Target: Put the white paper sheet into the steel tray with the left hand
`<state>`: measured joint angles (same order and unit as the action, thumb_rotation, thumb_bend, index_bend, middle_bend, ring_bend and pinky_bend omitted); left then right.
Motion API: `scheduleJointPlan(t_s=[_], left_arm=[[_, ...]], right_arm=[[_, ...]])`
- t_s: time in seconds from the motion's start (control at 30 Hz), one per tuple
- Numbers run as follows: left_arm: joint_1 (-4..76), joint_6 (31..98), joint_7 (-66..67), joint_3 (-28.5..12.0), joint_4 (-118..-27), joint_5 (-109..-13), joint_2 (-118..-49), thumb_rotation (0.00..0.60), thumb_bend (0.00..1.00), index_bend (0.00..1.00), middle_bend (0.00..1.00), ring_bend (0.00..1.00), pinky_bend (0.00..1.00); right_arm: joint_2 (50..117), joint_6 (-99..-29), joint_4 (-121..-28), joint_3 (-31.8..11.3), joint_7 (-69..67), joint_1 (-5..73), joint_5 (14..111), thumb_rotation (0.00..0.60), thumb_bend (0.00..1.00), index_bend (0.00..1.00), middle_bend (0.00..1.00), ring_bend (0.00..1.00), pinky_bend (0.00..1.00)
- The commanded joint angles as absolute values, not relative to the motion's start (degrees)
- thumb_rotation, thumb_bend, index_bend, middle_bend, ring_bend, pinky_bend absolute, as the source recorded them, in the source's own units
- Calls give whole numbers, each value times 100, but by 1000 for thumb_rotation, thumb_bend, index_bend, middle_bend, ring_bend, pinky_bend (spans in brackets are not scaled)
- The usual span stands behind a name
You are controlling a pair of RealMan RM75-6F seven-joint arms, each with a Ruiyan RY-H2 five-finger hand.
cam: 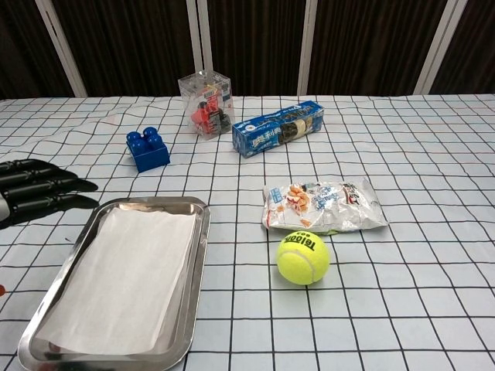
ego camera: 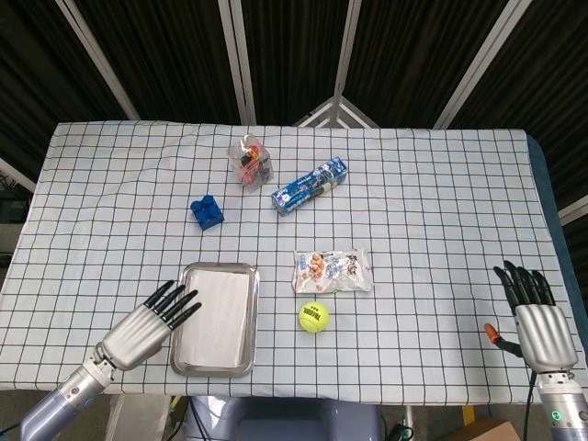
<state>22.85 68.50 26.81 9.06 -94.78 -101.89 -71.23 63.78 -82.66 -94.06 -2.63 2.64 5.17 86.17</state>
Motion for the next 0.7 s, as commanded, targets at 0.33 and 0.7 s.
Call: scheduleJointPlan(t_s=[0.33, 0.7], left_arm=[[2624, 5332, 3284, 859, -10460, -8926, -6793, 600, 607, 0, 0, 0, 0], [2941, 4662, 4505, 756, -10833, -7655, -7024, 600, 620, 0, 0, 0, 0]], right_arm=[[6372, -8254, -9420, -261, 264, 520, 8612, 600, 314, 0, 0, 0, 0], [6356, -8269, -9407, -263, 197, 518, 8630, 600, 313, 0, 0, 0, 0]])
